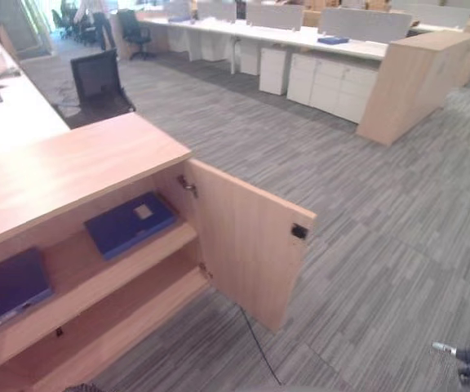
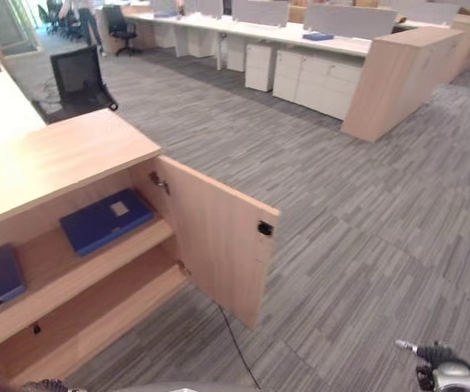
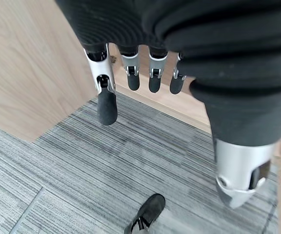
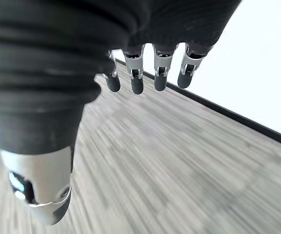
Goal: Put the empty folder in the office cabinet
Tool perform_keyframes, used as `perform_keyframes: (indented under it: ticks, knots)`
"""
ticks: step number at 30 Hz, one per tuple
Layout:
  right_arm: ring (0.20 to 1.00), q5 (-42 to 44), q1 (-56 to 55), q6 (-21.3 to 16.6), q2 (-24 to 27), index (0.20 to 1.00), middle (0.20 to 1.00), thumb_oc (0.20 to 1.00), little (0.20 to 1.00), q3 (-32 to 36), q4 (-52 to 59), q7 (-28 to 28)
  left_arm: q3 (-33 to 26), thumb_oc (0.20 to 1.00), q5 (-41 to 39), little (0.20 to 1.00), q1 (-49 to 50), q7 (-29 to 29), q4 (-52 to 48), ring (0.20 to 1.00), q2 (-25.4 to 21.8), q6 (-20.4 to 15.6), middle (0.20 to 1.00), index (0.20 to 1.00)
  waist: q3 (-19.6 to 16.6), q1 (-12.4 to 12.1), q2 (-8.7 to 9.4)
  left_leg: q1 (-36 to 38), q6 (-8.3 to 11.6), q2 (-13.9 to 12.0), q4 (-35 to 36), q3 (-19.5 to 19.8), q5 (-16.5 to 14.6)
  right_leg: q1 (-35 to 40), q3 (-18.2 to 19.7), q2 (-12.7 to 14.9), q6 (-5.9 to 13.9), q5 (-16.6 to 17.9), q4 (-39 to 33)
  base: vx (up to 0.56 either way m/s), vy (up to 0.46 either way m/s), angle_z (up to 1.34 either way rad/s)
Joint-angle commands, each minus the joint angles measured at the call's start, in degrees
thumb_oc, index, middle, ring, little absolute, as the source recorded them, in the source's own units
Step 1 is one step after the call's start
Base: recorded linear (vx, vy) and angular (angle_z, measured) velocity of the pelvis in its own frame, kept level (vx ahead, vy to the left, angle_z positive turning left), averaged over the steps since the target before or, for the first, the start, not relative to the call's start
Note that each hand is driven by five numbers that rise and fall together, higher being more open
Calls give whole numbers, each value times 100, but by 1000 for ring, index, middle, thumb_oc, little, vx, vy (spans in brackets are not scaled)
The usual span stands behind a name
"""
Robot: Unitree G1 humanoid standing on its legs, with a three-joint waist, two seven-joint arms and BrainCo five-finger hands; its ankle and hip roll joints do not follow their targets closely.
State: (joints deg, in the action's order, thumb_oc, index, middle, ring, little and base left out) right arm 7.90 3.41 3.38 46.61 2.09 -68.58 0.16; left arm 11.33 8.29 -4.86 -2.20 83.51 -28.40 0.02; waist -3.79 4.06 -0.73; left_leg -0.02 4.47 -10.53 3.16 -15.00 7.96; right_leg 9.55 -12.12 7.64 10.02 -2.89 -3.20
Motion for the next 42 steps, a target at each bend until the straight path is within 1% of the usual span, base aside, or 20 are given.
perform_keyframes:
  ticks: [1, 2, 3, 4, 6, 10, 11, 12, 13, 14, 15, 16, 19, 22, 25, 27, 30, 33, 41, 42]
  knots:
    - [1000, -319, 214, -232, -500, 1000, 1000, 1000, 1000, -60, 2091, -321, -549, 1000, 171, 1000, -408, -66, 373, 1000, -343, 2, 1000, 1000, 329, 95, 499, 297, -203, 598, 184, -91, -837, -833, 256, 136, 24, 346, 132, -41, -241, 38]
    - [1000, -537, -232, -200, -720, 1000, 1000, 1000, 1000, 99, 3049, -336, -659, 1000, 217, 1000, -369, -44, 350, 1000, -311, 3, 1000, 1000, 316, 114, 473, 268, -196, 570, 184, -79, -814, -843, 242, 110, -3, 327, 136, -55, -247, 3]
    - [1000, -558, -850, -328, -920, 1000, 1000, 1000, 1000, 327, 3932, -323, -837, 1000, 318, 1000, -313, 42, 321, 1000, -297, -3, 1000, 1000, 347, 131, 409, 264, -144, 490, 184, -27, -744, -792, 178, 29, -77, 248, 155, -71, -266, -6]
    - [1000, -300, -739, -513, -831, 1000, 1000, 1000, 1000, 189, 4189, -310, -771, 1000, 270, 1000, -351, -62, 255, 1000, -357, -76, 1000, 1000, 380, 78, 373, 222, -55, 359, 184, 18, -602, -751, 88, -82, -174, 152, 174, -72, -266, 18]
    - [1000, -211, -678, -602, -749, 1000, 1000, 1000, 1000, -7, 4650, -147, -818, 1000, 300, 1000, -352, -163, 211, 1000, -548, -86, 1000, 1000, 417, 23, 339, 221, 25, 233, 184, 60, -486, -670, 19, -191, -249, 99, 121, -50, -212, 53]
    - [1000, 1, -512, -835, -450, 1000, 1000, 1000, 1000, -572, 5538, 322, -827, 1000, 479, 1000, -449, -306, 249, 1000, -1003, -160, 1000, 1000, 422, -106, 281, 197, 133, 59, 184, 143, -290, -464, -126, -373, -365, -7, -30, -20, -147, 6]
    - [1000, 65, -469, -874, -436, 1000, 1000, 1000, 1000, -670, 5635, 362, -830, 1000, 505, 1000, -475, -322, 258, 1000, -1072, -155, 1000, 1000, 423, -126, 273, 193, 147, 36, 184, 156, -267, -430, -144, -400, -381, -24, -58, -5, -116, 10]
    - [1000, 171, -433, -878, -477, 1000, 1000, 1000, 1000, -737, 5956, 378, -954, 1000, 583, 1000, -209, -216, -44, 1000, -943, -182, 1000, 1000, 440, -223, 268, 174, 156, 5, 183, 199, -235, -381, -212, -440, -424, -48, -108, -4, -85, 27]
    - [1000, 330, -384, -953, -517, 1000, 1000, 1000, 1000, -824, 5894, 453, -966, 1000, 556, 1000, -71, -230, -194, 1000, -920, -185, 1000, 1000, 435, -283, 264, 137, 159, -2, 183, 234, -196, -376, -241, -460, -443, -51, -134, -7, -86, 42]
    - [1000, 448, -238, -952, -541, 1000, 1000, 1000, 1000, -975, 5865, 471, -955, 1000, 487, 1000, -22, -236, -203, 1000, -936, -165, 1000, 1000, 454, -353, 264, 119, 171, -26, 183, 260, -162, -364, -276, -480, -459, -55, -155, -4, -91, 40]
    - [1000, 522, -112, -945, -590, 1000, 1000, 1000, 1000, -1347, 6123, 616, -911, 1000, 451, 1000, -2, -271, -179, 1000, -934, -128, 1000, 1000, 487, -455, 285, 92, 202, -58, 173, 287, -123, -336, -337, -522, -479, -54, -180, -2, -86, 26]
    - [1000, 533, -75, -951, -584, 1000, 1000, 1000, 1000, -1436, 6227, 691, -909, 1000, 441, 1000, 31, -280, -185, 1000, -914, -132, 1000, 1000, 488, -487, 283, 75, 208, -71, 178, 302, -109, -349, -362, -533, -488, -57, -180, 1, -68, 21]
    - [1000, 606, 253, -986, -605, 1000, 1000, 1000, 1000, -1628, 5998, 602, -856, 1000, 363, 1000, 70, -286, -215, 1000, -851, -157, 1000, 1000, 478, -580, 284, 2, 233, -103, 184, 367, -63, -361, -453, -574, -505, -80, -180, 17, -35, 28]
    - [1000, 610, 333, -966, -566, 1000, 1000, 1000, 1000, -1623, 5960, 572, -869, 1000, 325, 1000, 101, -259, -221, 1000, -795, -155, 1000, 1000, 465, -609, 282, -49, 248, -104, 184, 415, -41, -367, -503, -587, -518, -87, -180, 13, -14, 19]
    - [1000, 762, 713, -960, -589, 1000, 1000, 1000, 1000, -1775, 5604, 478, -844, 1000, 187, 1000, 187, -195, -189, 1000, -597, -142, 1000, 1000, 468, -708, 290, -100, 270, -104, 184, 515, -17, -345, -595, -613, -555, -124, -180, 27, -11, 9]
    - [1000, 787, 802, -966, -618, 1000, 1000, 1000, 1000, -1825, 5509, 463, -832, 1000, 172, 1000, 198, -182, -186, 1000, -561, -142, 1000, 1000, 450, -717, 293, -136, 268, -102, 184, 541, -4, -366, -625, -612, -558, -122, -180, 12, -2, 11]
    - [1000, 934, 1383, -975, -830, 1000, 1000, 1000, 1000, -2108, 5059, 310, -804, 1000, 6, 1000, 279, -53, -158, 1000, -354, -121, 1000, 1000, 476, -859, 315, -154, 291, -93, 184, 617, 16, -329, -684, -625, -584, -155, -180, 20, 1, 8]
    - [1000, 1072, 1634, -997, -948, 1000, 1000, 1000, 1000, -2262, 4994, 298, -785, 1000, -44, 1000, 321, -2, -147, 1000, -262, -126, 1000, 1000, 470, -908, 313, -190, 295, -74, 184, 670, 30, -338, -718, -623, -594, -157, -180, 4, 8, 10]
    - [1000, 1374, 2214, -946, -1426, 1000, 1000, 1000, 1000, -3056, 4629, 511, -707, 1000, -119, 1000, 327, 64, -168, 1000, -195, -121, 1000, 1000, 479, -1114, 308, -206, 313, -52, 184, 764, 48, -294, -793, -623, -614, -190, -180, 3, 5, 3]
    - [1000, 1573, 2286, -926, -1518, 1000, 1000, 1000, 1000, -3232, 4666, 628, -689, 1000, -158, 1000, 296, 83, -185, 1000, -193, -126, 1000, 1000, 486, -1144, 310, -208, 316, -42, 184, 776, 52, -286, -797, -620, -617, -190, -180, -2, 14, 7]
